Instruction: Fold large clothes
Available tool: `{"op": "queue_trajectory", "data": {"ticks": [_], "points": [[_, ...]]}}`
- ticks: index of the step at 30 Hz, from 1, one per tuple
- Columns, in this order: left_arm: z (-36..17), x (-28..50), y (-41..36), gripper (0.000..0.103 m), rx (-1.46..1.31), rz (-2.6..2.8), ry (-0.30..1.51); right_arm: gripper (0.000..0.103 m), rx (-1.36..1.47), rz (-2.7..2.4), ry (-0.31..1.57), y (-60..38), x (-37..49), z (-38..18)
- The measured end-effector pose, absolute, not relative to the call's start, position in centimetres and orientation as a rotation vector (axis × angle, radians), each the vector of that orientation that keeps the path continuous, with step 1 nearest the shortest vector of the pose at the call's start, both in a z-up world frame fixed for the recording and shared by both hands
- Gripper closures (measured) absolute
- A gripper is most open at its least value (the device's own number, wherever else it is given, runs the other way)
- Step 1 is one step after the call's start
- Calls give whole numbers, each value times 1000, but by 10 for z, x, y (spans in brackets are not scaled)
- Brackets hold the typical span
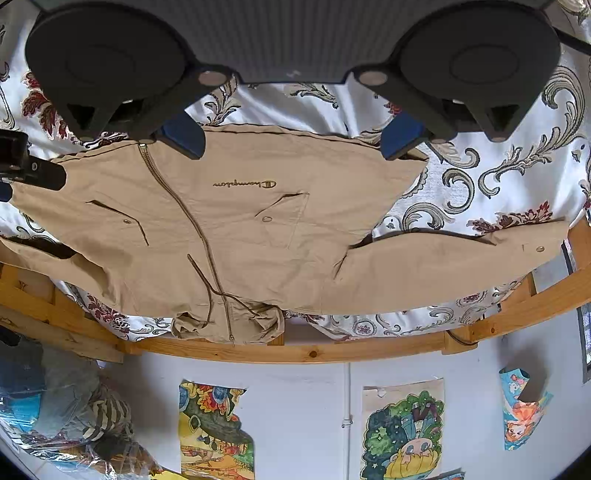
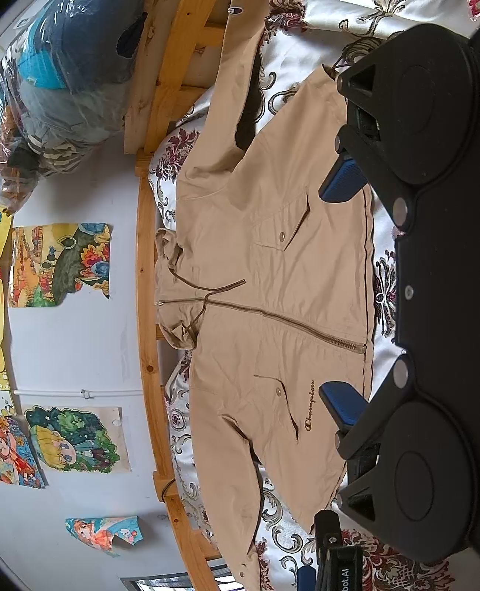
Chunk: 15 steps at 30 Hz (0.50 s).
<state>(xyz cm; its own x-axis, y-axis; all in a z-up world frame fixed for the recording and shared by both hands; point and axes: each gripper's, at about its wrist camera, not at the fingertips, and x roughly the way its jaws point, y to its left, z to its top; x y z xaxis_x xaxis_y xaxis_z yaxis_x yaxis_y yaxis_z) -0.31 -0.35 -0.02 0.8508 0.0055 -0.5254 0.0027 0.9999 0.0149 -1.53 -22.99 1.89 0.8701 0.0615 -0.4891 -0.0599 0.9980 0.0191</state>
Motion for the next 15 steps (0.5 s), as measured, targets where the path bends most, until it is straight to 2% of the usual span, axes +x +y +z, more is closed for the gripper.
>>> {"op": "queue_trajectory", "data": {"ticks": [15], "points": [[0, -3, -2, 1, 14, 2, 555, 1, 5, 62, 516, -230, -15, 17]]}}
